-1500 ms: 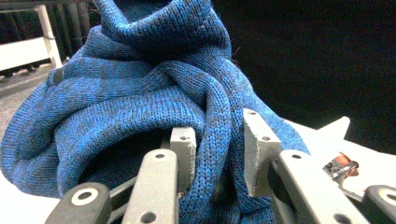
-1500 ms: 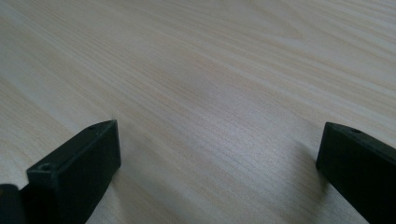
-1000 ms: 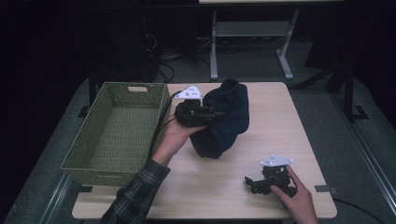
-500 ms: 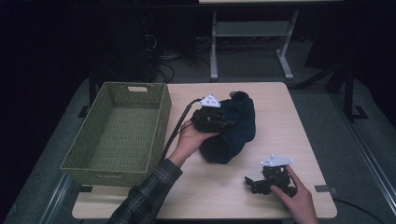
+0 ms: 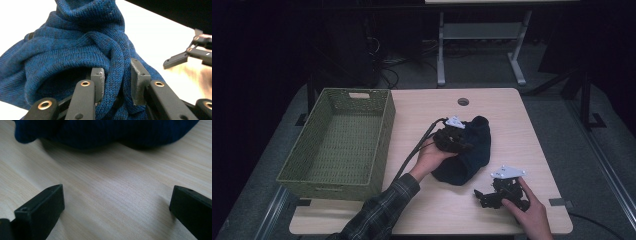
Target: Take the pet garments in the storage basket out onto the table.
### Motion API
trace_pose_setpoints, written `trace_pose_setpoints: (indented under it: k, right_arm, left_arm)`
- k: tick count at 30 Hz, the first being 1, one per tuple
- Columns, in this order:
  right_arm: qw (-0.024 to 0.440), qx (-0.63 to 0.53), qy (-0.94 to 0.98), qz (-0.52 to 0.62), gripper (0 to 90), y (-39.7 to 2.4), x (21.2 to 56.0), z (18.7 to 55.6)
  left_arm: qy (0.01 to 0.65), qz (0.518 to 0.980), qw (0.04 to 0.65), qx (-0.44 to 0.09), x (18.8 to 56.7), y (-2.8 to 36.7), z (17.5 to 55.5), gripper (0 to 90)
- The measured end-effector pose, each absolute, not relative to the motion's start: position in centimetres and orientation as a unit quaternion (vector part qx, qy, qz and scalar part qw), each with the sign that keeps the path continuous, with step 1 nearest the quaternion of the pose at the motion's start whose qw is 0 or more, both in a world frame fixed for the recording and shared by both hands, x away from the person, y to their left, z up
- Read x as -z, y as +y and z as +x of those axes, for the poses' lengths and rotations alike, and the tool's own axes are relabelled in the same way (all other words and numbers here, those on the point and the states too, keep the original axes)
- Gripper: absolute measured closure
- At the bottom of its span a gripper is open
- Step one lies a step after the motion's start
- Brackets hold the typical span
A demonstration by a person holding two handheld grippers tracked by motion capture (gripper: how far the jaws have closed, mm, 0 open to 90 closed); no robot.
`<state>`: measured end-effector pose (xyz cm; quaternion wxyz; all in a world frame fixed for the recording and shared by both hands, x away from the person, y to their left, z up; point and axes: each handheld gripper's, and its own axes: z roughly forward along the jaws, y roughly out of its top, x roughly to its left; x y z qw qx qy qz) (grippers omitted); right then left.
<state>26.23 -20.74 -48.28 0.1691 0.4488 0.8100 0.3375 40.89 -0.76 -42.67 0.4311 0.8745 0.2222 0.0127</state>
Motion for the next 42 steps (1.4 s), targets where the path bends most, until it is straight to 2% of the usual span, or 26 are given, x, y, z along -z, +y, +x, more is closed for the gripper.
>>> trace_pose_setpoints:
  k: [2, 7, 19, 29, 42]
  right_arm:
    - [0.169, -0.337, 0.81, 0.448, 0.0, -20.7, 48.3, 26.2]
    - [0.169, -0.338, 0.81, 0.449, 0.0, -20.7, 48.3, 26.2]
    - [0.167, -0.337, 0.81, 0.45, 0.0, -20.7, 48.3, 26.2]
    - [0.167, -0.337, 0.81, 0.449, 0.0, -20.7, 48.3, 26.2]
    - [0.168, -0.337, 0.811, 0.449, 0.0, -20.7, 48.3, 26.2]
  left_arm:
    - [0.223, 0.875, 0.43, -0.012, 43.1, -0.9, 40.9, 66.0]
    - [0.226, 0.872, 0.434, -0.01, 43.1, -0.8, 41.0, 49.5]
    - [0.223, 0.866, 0.448, -0.023, 41.2, 0.7, 40.3, 22.3]
    - [0.227, 0.868, 0.439, -0.047, 40.7, 2.9, 38.9, 15.5]
    - [0.24, 0.863, 0.439, -0.067, 40.9, 5.3, 36.3, 13.2]
